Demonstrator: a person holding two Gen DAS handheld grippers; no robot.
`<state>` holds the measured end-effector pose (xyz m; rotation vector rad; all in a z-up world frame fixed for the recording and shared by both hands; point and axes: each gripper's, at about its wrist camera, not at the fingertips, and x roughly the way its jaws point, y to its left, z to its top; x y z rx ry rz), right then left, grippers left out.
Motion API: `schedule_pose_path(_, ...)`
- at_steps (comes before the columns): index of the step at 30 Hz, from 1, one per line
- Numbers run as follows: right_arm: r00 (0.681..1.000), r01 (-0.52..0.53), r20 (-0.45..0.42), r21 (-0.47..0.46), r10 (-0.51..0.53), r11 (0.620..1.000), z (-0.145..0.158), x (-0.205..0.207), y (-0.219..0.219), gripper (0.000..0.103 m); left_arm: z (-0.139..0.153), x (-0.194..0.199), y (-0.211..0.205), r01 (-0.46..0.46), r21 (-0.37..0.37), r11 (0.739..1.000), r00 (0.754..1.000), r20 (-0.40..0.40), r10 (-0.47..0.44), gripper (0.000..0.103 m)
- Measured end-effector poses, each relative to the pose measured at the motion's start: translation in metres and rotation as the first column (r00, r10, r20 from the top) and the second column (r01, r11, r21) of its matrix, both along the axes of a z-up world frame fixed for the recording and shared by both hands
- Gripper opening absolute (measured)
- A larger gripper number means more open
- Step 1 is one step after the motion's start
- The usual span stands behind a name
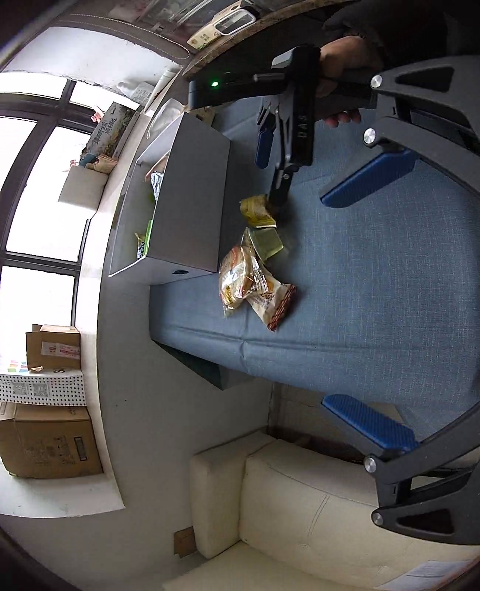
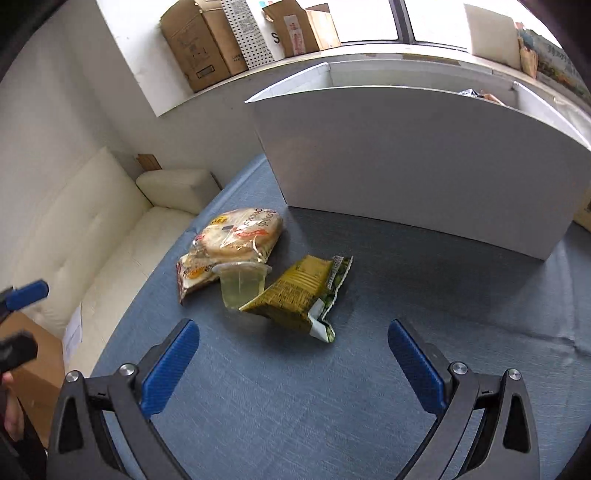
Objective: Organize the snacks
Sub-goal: 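Grasp the small yellow-green snack pack with the right tool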
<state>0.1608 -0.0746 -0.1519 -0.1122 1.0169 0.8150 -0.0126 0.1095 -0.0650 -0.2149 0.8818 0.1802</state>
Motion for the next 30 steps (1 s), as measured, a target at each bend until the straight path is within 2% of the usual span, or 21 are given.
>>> schedule_pose_path(3, 0.999, 0.017, -0.027, 0.017, -0.017, 1.0, -0.005, 0.011, 0.011, 0.103, -0.002, -0.002, 0.005, -0.005, -0.012, 1.0, 1.0, 0.002, 0.005, 0.103)
schedule_pose_path(5, 1.0, 0.014, -0.016, -0.026, -0.015, 1.0, -0.01, 0.015, 0.021, 0.103, -0.004, -0.002, 0.009, -0.01, -0.019, 1.0, 1.0, 0.004, 0.01, 0.103)
schedule_pose_path(7, 0.998, 0.037, -0.044, -0.062, -0.04, 0.997, -0.019, 0.022, 0.025, 0.103, -0.006, -0.001, 0.011, -0.013, -0.026, 1.0, 1.0, -0.001, 0.013, 0.103)
schedule_pose_path(9, 0.996, 0.071, -0.053, -0.02, -0.072, 0.997, -0.02, 0.024, 0.021, 0.099, -0.009, 0.0, 0.014, -0.021, -0.027, 0.999, 1.0, -0.003, 0.021, 0.103)
schedule_pose_path(12, 0.996, 0.067, -0.062, -0.005, -0.067, 0.998, -0.021, 0.025, 0.021, 0.083, -0.014, 0.005, 0.015, -0.011, -0.033, 0.999, 1.0, -0.012, 0.011, 0.103)
schedule_pose_path(13, 0.996, 0.056, -0.065, 0.005, -0.056, 0.998, -0.02, 0.025, 0.02, 0.055, -0.015, 0.007, 0.015, -0.007, -0.034, 0.999, 1.0, -0.015, 0.007, 0.103)
schedule_pose_path(14, 0.996, 0.048, -0.071, -0.013, -0.049, 0.999, -0.021, 0.025, 0.02, 0.041, -0.017, 0.008, 0.014, -0.004, -0.036, 0.999, 1.0, -0.018, 0.003, 0.103)
schedule_pose_path(19, 0.997, 0.031, -0.072, -0.025, -0.033, 0.999, -0.021, 0.018, 0.016, 0.038, -0.026, 0.016, 0.013, 0.007, -0.042, 0.999, 0.999, -0.039, -0.008, 0.103)
schedule_pose_path(23, 0.997, 0.056, -0.047, 0.023, -0.055, 0.998, -0.007, 0.009, -0.002, 0.038, -0.033, 0.028, 0.013, 0.03, -0.05, 0.998, 0.998, -0.058, -0.033, 0.103)
schedule_pose_path(28, 0.994, 0.104, -0.043, 0.107, -0.1, 0.989, 0.018, -0.007, -0.041, 0.038, -0.041, 0.07, 0.016, 0.052, -0.031, 0.998, 0.995, -0.088, -0.055, 0.103)
schedule_pose_path(30, 0.994, 0.113, -0.025, 0.123, -0.111, 0.986, 0.026, -0.015, -0.053, 0.038, -0.045, 0.094, 0.021, 0.052, -0.046, 0.998, 0.993, -0.104, -0.057, 0.103)
